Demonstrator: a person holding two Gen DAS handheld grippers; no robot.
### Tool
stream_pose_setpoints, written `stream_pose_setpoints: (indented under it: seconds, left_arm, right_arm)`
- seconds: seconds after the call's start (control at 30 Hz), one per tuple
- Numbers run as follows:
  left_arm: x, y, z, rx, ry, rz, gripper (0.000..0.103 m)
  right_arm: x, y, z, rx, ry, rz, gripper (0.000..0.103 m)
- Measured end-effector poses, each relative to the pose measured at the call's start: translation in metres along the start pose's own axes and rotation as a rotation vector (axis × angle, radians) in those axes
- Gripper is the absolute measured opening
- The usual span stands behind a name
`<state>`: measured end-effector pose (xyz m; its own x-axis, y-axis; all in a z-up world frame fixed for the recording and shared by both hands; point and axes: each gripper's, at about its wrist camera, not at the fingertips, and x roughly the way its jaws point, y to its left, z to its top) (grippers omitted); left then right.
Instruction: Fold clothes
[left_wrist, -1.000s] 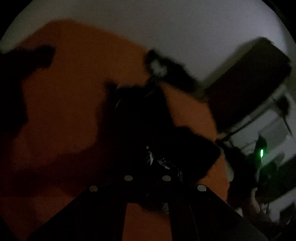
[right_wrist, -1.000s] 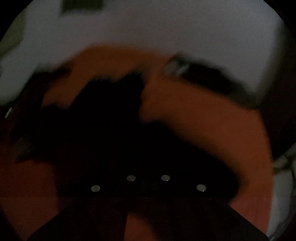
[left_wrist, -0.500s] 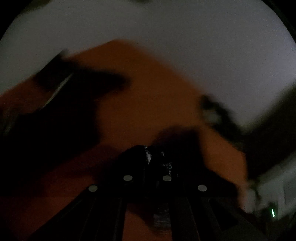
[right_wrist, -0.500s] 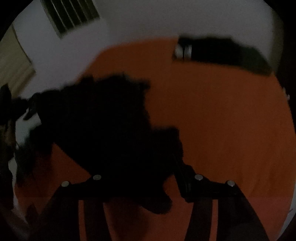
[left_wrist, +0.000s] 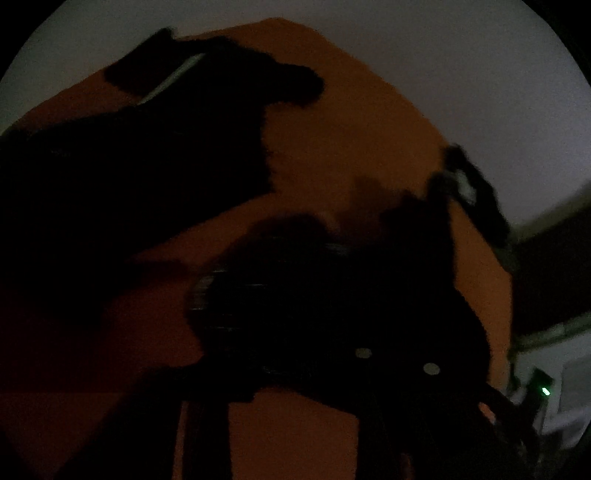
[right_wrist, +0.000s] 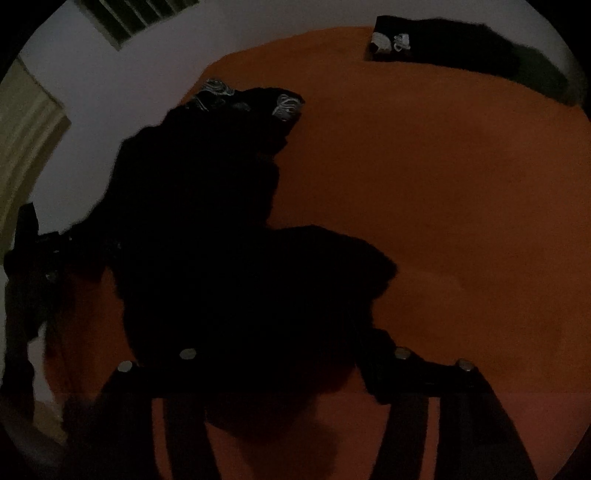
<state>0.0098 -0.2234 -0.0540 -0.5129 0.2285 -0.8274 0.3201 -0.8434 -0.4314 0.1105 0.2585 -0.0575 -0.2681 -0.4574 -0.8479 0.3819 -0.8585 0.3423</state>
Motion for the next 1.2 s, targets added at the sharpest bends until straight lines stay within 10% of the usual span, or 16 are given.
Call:
stream_pose_setpoints:
  seconds: [0.3, 0.5, 0.57, 0.6, 0.63, 1.0, 1.2]
  left_arm:
    - [0.036, -0.16, -0.035, 0.393, 0.089, -0.178, 0.056]
    - [0.076, -0.198, -0.057, 0.444, 0.209, -0.172, 0.056]
    - [0.071, -0.194, -0.058, 0.433, 0.203, -0.167, 0.056]
    - [0.068, -0.192, -0.059, 0.428, 0.2, -0.165, 0.056]
    - [0.065, -0.19, -0.06, 0.422, 0.197, -0.162, 0.056]
    - [0.002, -0.161, -0.008, 0.302, -0.031, -0.14, 0.056]
    - [-0.036, -0.129, 0.021, 0.223, -0.169, -0.157, 0.056]
  right_arm:
    - [0.01, -0.057, 0.061, 0.102, -0.003, -0.026, 0.07]
    - [0.062, -0.097, 0.066, 0.481, 0.148, 0.219, 0.075]
    - [0.08, -0.098, 0.076, 0.521, 0.154, 0.252, 0.057]
    - [0.083, -0.097, 0.088, 0.506, 0.129, 0.242, 0.018]
    - [0.086, -0.095, 0.1, 0.491, 0.103, 0.233, 0.007]
    - [-0.162, 0.025, 0.282, 0.039, -0.716, -0.035, 0.007]
    - [-0.23, 0.118, 0.256, -0.227, -0.897, -0.062, 0.008]
